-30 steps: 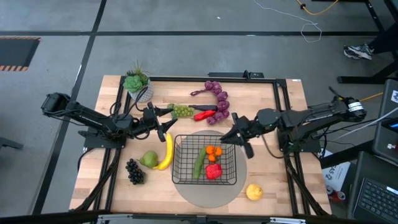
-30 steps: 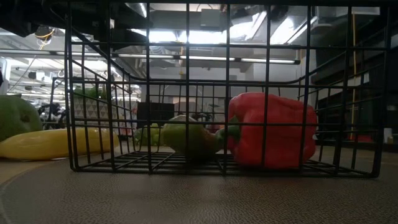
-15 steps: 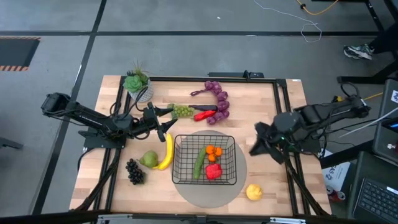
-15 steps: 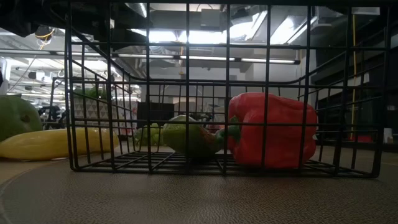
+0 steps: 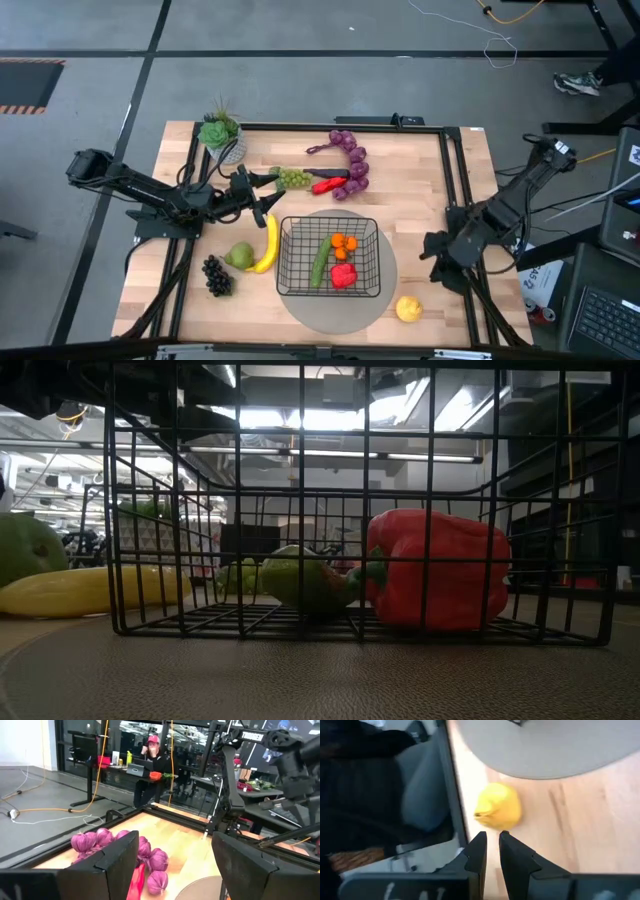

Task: Build produce basket
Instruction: Put the yellow pear into the wire basket

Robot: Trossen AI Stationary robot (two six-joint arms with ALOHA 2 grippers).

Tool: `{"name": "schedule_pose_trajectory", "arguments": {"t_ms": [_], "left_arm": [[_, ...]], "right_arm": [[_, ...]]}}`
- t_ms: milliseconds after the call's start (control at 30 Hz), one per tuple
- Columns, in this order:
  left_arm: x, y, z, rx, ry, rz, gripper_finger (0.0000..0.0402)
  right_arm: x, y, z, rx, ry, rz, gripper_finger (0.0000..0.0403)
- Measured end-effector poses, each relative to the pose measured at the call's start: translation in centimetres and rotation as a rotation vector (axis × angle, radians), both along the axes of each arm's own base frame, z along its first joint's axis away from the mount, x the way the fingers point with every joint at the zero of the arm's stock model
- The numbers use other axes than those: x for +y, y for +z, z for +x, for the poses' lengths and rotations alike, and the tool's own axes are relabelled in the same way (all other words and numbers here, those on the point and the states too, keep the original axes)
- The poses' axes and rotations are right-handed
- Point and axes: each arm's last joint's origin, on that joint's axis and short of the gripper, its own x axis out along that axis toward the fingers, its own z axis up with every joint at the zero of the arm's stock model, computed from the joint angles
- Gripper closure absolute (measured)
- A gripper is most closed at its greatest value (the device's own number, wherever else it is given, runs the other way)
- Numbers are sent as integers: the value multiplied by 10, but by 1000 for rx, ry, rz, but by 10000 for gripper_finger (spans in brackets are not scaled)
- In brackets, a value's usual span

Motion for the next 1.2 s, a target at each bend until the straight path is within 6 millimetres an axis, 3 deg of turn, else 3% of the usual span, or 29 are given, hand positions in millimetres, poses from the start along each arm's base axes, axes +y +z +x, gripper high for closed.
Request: {"name": "schedule_pose_trajectory", "arguments": {"t_ms": [367,867,1200], "left_arm": [[-2,0,1,-3,-70,9,154],[-2,0,1,1,-68,19,154],[-2,0,1,1,-67,20,154]], "right_arm": [[14,-43,1,55,-71,-197,350],[24,-64,12,83,-89,-282,348],[26,-68,14,103,-85,-285,273]]}}
